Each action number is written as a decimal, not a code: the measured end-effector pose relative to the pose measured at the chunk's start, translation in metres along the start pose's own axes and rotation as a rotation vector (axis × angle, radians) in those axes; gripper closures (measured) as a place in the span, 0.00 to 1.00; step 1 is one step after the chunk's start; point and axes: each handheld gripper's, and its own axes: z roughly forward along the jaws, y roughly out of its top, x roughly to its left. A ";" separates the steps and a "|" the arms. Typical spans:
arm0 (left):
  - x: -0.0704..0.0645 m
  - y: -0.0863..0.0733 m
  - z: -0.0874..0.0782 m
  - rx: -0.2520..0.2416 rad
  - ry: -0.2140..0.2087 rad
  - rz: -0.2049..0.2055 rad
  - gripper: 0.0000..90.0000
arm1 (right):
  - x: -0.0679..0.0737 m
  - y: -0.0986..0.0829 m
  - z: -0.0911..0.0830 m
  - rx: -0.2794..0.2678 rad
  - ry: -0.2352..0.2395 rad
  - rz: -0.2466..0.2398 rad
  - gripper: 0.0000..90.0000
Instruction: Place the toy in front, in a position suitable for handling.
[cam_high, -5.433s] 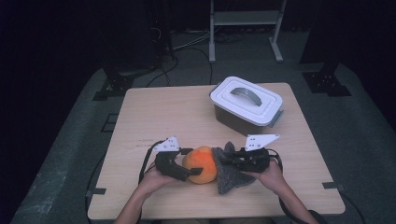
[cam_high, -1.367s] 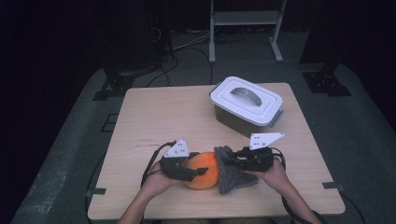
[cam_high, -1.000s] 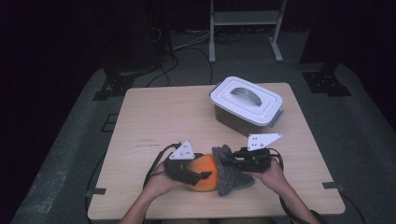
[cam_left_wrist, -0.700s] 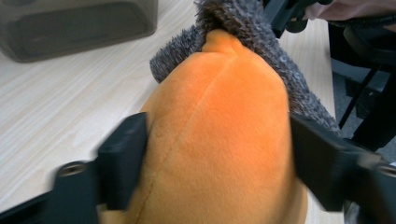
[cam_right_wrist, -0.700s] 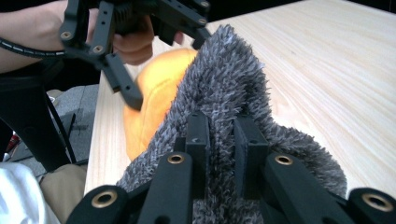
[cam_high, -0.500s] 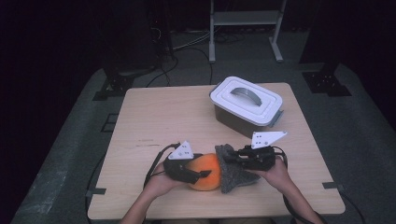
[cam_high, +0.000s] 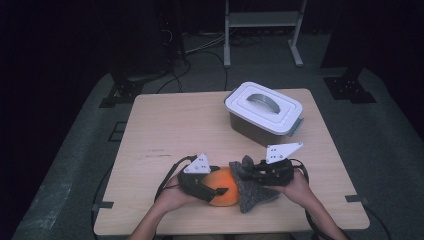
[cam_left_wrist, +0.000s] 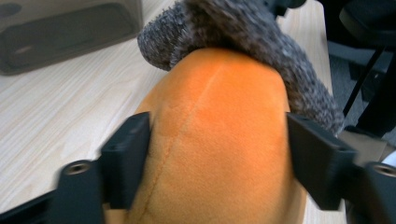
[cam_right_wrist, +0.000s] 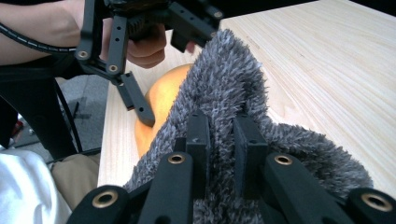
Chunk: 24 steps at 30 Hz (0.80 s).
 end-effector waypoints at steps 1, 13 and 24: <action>0.000 0.000 0.000 0.001 0.000 -0.002 0.35 | -0.002 -0.001 -0.001 -0.003 0.003 0.012 0.86; -0.006 -0.002 0.003 -0.002 -0.029 0.053 0.35 | -0.005 0.002 -0.003 -0.021 0.010 0.025 0.86; 0.004 -0.007 -0.004 -0.024 -0.022 -0.022 0.38 | -0.021 -0.021 -0.007 0.009 0.001 0.116 0.86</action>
